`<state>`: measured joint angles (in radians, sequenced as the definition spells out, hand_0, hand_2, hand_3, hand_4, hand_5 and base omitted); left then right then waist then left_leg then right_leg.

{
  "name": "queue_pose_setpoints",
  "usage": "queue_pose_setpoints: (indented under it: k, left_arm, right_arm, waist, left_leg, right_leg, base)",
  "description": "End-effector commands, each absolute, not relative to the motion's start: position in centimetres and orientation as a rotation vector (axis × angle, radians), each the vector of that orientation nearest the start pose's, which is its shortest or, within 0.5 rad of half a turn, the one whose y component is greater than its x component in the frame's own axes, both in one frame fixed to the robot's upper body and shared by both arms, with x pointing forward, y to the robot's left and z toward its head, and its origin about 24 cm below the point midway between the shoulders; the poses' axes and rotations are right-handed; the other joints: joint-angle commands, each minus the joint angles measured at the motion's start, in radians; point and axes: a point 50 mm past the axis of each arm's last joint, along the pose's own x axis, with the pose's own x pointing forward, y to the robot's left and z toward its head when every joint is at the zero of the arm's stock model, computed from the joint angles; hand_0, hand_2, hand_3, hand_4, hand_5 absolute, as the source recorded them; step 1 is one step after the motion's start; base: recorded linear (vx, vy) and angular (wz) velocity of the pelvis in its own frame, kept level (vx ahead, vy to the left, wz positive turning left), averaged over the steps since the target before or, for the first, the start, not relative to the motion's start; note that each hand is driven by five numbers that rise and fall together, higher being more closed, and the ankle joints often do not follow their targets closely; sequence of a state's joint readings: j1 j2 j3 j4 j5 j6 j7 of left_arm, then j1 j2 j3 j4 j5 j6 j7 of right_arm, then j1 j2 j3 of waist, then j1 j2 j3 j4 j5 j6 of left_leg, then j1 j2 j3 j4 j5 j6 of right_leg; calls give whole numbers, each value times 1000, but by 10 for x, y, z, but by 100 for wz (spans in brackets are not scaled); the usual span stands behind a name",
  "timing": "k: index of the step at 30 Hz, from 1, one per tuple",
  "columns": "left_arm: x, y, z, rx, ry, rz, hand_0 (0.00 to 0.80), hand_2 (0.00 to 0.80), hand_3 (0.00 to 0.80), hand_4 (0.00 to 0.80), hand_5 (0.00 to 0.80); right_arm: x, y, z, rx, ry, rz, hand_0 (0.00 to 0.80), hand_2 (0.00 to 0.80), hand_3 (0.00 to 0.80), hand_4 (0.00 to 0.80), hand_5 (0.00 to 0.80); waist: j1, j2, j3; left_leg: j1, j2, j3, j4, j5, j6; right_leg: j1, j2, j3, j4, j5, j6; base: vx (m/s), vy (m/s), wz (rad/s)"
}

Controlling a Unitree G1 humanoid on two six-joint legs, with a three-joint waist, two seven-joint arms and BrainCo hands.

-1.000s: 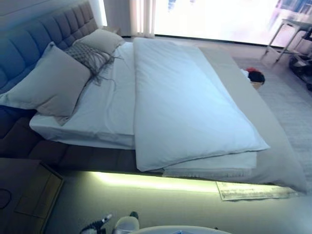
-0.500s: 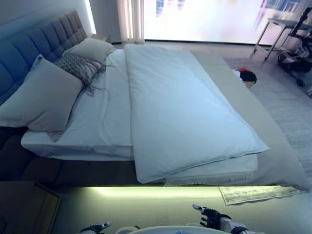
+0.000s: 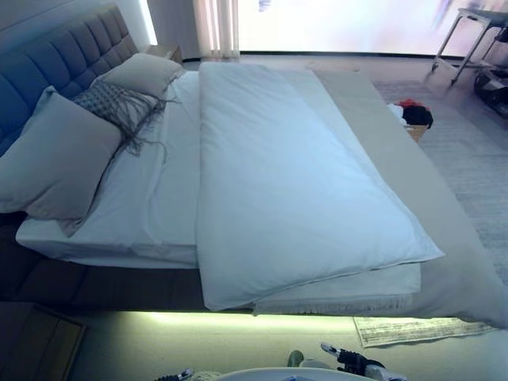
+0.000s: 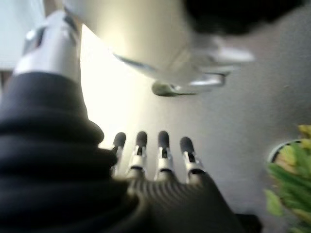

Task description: Make the bed neatly

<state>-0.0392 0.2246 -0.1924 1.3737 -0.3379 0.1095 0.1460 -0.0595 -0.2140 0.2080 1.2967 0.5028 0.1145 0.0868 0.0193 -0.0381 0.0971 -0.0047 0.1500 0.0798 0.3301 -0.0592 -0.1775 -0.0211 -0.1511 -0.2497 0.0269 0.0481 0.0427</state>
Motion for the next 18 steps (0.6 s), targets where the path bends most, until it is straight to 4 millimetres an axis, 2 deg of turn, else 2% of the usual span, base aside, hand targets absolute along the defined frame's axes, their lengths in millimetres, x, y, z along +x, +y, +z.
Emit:
queue_pose_setpoints:
  k: [1,2,4,5,6,9,12,18]
  left_arm:
    - [75,224,-169,99,1381,326,0,0,0,0,0]
    - [85,225,-167,108,1363,310,0,0,0,0,0]
    - [89,224,-166,133,1366,293,0,0,0,0,0]
    - [87,227,-166,140,1366,307,0,0,0,0,0]
    - [85,229,-166,148,1368,314,0,0,0,0,0]
    - [81,240,-164,169,1375,335,0,0,0,0,0]
    - [88,243,-162,177,1343,335,0,0,0,0,0]
    - [114,235,-158,165,1245,282,0,0,0,0,0]
  right_arm:
    - [138,-212,-153,247,1154,-178,0,0,0,0,0]
    - [149,-211,-149,313,1108,-199,0,0,0,0,0]
    - [159,-210,-146,454,1059,-268,0,0,0,0,0]
    - [160,-209,-145,567,1033,-315,0,0,0,0,0]
    - [160,-208,-145,634,1022,-340,0,0,0,0,0]
    - [160,-201,-145,805,985,-347,0,0,0,0,0]
    - [175,-203,-139,817,914,-342,0,0,0,0,0]
    - [199,-214,-125,825,803,-360,0,0,0,0,0]
  waist:
    - [22,23,62]
    - [22,23,78]
    - [22,28,90]
    - [11,32,96]
    - [10,34,98]
    - [9,34,109]
    - [12,39,133]
    - [5,41,187]
  left_leg:
    - [-130,-5,-30,-87,125,45]
    - [-109,13,-2,-163,105,61]
    - [-92,-11,-30,-179,73,85]
    - [-76,-11,3,-186,65,85]
    - [-66,-13,8,-191,61,86]
    - [-49,-19,25,-185,36,93]
    - [-99,-20,30,-142,25,89]
    - [-219,18,25,1,-3,72]
  right_leg:
    - [9,-46,34,21,-7,50]
    - [-7,-62,33,22,-3,61]
    - [-34,-80,36,61,-3,71]
    - [-51,-96,37,81,3,86]
    - [-59,-103,39,91,6,93]
    - [-76,-135,46,79,36,124]
    - [-102,-149,52,81,40,133]
    - [-187,-175,69,177,15,122]
  base:
    - [-101,228,-20]
    - [-93,217,-39]
    - [14,191,-69]
    - [101,170,-70]
    - [126,150,-39]
    - [86,64,36]
    - [-82,60,23]
    - [-84,25,3]
